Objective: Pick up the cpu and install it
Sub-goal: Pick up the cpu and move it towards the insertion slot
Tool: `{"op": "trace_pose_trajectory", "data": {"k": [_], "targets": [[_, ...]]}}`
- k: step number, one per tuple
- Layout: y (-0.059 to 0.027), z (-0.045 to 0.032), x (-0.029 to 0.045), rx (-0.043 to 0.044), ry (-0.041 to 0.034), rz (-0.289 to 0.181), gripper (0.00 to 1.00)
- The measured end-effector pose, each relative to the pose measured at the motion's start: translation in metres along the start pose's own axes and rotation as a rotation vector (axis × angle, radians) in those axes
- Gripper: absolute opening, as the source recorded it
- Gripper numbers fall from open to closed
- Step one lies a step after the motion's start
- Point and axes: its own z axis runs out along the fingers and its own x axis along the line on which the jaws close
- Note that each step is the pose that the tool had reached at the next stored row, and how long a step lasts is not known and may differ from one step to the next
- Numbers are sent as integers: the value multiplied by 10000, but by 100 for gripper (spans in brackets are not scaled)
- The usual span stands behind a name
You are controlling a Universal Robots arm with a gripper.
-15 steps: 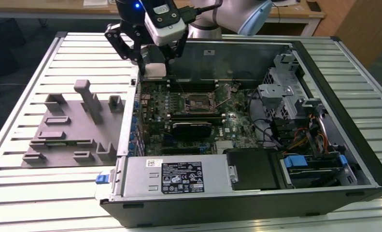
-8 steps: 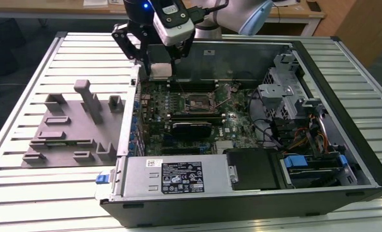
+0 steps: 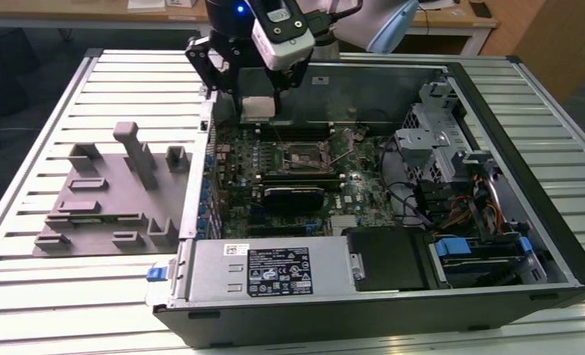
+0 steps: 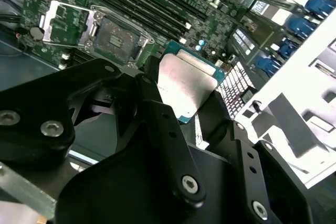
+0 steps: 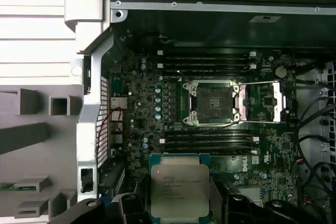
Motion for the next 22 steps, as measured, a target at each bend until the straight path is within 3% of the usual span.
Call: {"op": "trace_pose_trajectory", "data": {"k": [22], "targets": [[18, 37, -506, 1, 0, 0, 54]]}}
